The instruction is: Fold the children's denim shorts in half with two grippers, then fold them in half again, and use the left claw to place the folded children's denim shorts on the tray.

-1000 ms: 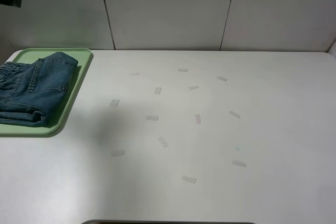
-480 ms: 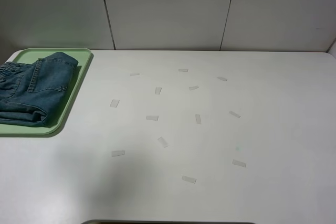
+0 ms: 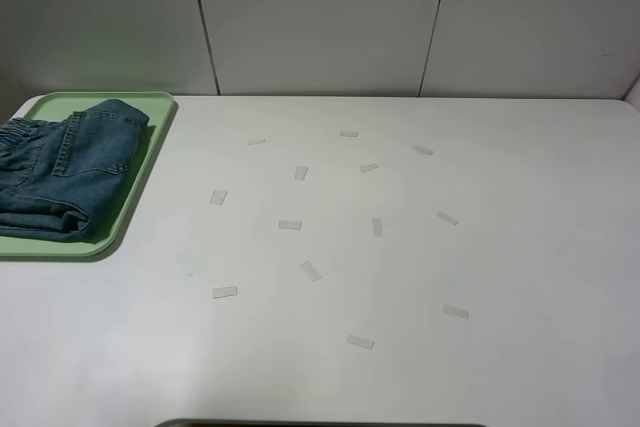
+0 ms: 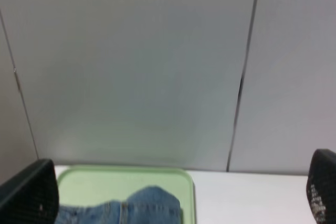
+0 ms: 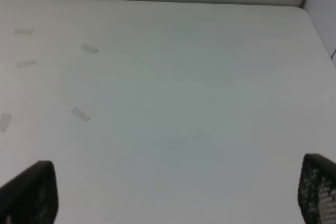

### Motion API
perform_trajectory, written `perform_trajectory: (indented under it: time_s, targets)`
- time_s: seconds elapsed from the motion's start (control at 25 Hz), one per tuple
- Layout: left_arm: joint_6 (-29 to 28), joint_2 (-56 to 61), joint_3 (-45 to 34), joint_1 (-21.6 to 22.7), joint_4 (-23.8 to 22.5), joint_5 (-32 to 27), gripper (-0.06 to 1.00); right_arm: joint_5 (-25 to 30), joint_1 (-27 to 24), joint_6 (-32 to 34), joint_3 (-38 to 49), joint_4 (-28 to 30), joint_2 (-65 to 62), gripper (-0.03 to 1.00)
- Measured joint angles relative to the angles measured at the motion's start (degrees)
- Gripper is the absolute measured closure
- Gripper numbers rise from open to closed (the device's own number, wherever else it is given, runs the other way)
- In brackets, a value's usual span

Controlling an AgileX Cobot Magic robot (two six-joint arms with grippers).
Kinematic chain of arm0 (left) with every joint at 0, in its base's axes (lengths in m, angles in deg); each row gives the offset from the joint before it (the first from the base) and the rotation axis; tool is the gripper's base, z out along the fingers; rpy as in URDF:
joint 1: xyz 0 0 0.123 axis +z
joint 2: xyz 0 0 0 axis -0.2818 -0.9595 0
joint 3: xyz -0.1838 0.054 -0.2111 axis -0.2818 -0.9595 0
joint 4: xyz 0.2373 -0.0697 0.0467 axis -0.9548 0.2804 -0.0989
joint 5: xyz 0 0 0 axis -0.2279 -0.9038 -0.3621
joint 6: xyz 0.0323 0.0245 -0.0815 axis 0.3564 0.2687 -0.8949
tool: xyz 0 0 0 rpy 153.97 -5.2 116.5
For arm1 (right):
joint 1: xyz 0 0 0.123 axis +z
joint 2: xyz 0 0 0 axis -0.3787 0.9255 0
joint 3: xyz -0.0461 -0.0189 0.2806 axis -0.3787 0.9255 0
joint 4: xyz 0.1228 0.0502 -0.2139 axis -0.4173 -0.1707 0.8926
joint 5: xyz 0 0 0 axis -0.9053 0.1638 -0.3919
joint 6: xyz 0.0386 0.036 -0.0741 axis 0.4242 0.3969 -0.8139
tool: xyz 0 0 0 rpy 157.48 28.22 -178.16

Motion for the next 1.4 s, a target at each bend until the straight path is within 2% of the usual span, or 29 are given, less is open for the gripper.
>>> perform_trajectory:
  time_s: [0.16, 0.68, 0.92, 1.04, 1.4]
  targets:
    - [1.36, 7.31, -1.82, 0.0, 1.27, -6.48, 0.0, 0.0, 0.0, 0.0, 0.0, 0.0, 0.0, 0.27]
    - [2.34, 23.36, -2.2, 0.0, 1.42, -19.92, 0.01, 0.0, 0.0, 0.0, 0.0, 0.0, 0.0, 0.27]
    - [2.38, 29.5, -2.2, 0.0, 4.23, -25.63, 0.02, 0.0, 0.0, 0.0, 0.0, 0.0, 0.0, 0.27]
    - [2.38, 31.09, -2.2, 0.0, 4.6, -26.77, 0.03, 0.0, 0.0, 0.0, 0.0, 0.0, 0.0, 0.27]
    - [4.61, 31.16, -2.2, 0.0, 5.84, -35.29, 0.03, 0.0, 0.0, 0.0, 0.0, 0.0, 0.0, 0.27]
